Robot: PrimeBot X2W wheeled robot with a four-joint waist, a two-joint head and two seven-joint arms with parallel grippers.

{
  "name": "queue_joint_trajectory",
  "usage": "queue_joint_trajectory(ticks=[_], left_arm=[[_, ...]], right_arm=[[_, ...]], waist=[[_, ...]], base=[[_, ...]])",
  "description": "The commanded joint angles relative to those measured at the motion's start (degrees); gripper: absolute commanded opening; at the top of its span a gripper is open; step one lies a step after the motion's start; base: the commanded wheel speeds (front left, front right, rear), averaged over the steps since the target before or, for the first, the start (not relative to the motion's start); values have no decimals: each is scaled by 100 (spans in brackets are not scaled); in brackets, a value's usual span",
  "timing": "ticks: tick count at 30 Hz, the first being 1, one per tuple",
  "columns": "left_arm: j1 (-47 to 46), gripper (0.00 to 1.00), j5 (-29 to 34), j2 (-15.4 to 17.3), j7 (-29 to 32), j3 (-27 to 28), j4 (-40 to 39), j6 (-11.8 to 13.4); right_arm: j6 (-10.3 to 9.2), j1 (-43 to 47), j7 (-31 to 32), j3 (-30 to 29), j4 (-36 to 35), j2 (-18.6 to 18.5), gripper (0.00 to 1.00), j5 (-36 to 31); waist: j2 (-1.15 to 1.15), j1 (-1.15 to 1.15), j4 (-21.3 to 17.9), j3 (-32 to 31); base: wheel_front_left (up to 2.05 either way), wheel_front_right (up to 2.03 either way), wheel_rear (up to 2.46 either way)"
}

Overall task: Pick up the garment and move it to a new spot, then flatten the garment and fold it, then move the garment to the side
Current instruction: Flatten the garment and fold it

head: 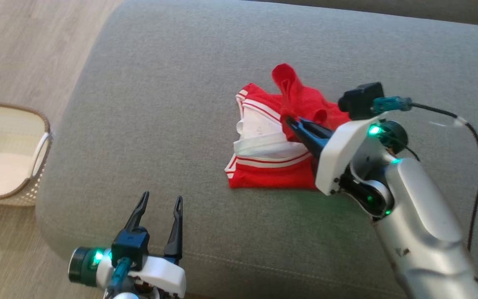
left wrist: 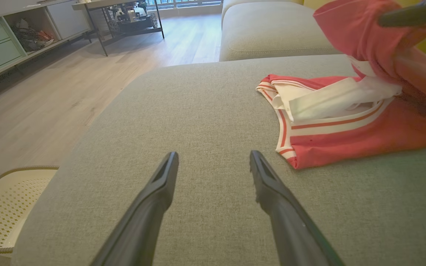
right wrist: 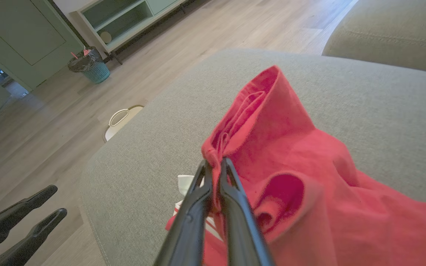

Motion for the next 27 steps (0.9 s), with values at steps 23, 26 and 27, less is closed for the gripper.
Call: queue_joint_trajectory(ticks=[23,26,27], left_arm=[[-159,100,202,-210,-69,414,-4,-216],[-147,100,226,-193,-69,493,-37,-204],[-137,100,233,-186,-69,520,-52,-200]], right_arm=[[-2,-1641,-1421,1409,1618,102,100,1530],[-2,-1815,-1698,1099,1613,102,100,1226],[-2,-1862,-1764,960,1635,96,100,990]], waist=[[0,0,181,219],[0,0,59,227],[0,0,20,227]], base=[[0,0,0],[0,0,0],[0,0,0]])
